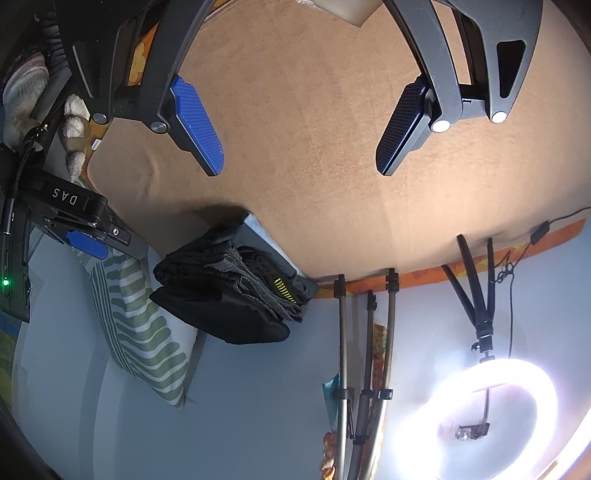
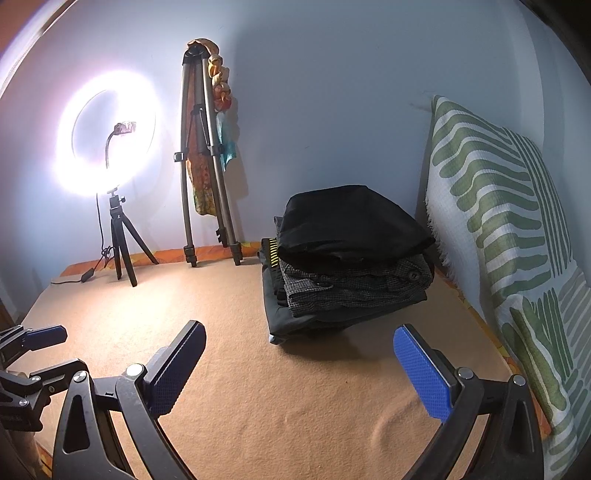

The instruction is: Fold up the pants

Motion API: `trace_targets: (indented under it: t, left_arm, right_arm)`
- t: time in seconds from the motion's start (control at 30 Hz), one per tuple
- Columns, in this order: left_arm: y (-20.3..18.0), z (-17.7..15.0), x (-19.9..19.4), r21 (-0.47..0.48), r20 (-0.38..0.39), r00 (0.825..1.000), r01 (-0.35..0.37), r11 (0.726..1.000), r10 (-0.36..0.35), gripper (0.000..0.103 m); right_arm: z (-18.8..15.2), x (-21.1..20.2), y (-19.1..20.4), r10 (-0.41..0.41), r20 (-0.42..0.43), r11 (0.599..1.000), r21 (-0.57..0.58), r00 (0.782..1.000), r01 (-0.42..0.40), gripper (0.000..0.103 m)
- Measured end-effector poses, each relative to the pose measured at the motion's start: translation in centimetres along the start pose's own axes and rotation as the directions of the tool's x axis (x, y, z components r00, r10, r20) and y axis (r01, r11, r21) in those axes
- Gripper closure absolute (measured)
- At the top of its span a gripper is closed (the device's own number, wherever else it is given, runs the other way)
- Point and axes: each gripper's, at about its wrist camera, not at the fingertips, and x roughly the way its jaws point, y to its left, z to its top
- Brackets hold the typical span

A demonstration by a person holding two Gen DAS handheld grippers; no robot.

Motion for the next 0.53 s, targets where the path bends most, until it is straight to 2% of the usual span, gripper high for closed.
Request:
trace_targets:
  t: [0.33, 0.53]
  left_arm:
    - [0.17, -0.09, -0.36, 0.001, 0.032, 0.999, -0.042, 0.999, 0.042, 0.018]
    - [0.49, -0.04, -0.26, -0.015, 0.019, 0.999, -0.045, 0.999, 0.045, 0.018]
  right_arm:
    - [-0.10, 0.16, 0.24, 0.007, -0.005, 1.000, -0.013, 1.000, -0.007, 0.000]
    - [-0.06, 0.23, 0.44, 0.010, -0.009, 1.000, -0.014, 1.000, -0.011, 0.000]
